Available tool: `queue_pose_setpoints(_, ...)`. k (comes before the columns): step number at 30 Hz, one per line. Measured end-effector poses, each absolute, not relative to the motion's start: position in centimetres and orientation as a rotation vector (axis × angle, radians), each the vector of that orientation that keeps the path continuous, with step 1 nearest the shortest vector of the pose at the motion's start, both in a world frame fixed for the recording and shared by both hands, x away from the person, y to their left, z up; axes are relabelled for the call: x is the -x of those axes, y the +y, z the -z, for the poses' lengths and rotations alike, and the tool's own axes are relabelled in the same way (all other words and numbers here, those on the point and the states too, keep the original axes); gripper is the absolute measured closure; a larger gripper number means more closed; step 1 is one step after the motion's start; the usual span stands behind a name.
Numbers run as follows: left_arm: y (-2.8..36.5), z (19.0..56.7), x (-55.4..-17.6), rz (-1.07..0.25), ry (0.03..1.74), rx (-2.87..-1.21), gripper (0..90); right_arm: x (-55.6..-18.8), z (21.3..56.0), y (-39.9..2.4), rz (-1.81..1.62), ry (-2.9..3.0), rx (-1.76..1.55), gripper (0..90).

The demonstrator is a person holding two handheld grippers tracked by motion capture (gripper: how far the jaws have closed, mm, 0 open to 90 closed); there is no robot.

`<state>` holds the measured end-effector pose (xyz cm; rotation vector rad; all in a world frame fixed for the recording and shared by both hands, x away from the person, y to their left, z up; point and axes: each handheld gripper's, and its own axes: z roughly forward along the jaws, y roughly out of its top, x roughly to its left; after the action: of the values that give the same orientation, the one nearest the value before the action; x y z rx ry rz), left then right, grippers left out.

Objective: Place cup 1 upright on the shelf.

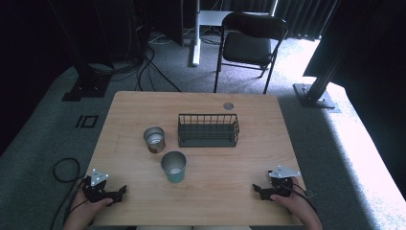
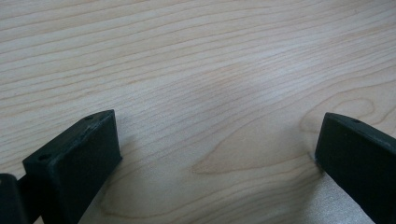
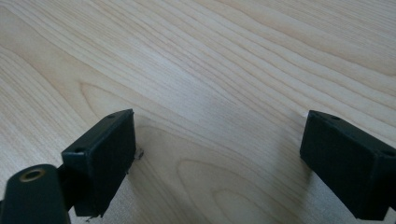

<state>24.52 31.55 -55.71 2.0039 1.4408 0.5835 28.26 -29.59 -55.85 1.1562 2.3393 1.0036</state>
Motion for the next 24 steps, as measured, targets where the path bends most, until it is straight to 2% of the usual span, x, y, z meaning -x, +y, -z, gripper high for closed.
queue_pose_setpoints(24,31.56,55.7,-24.52,-0.583,1.441,-2.005,0.6,-28.31,55.84,-29.42,-1.009,2.346,-1.145,10.4)
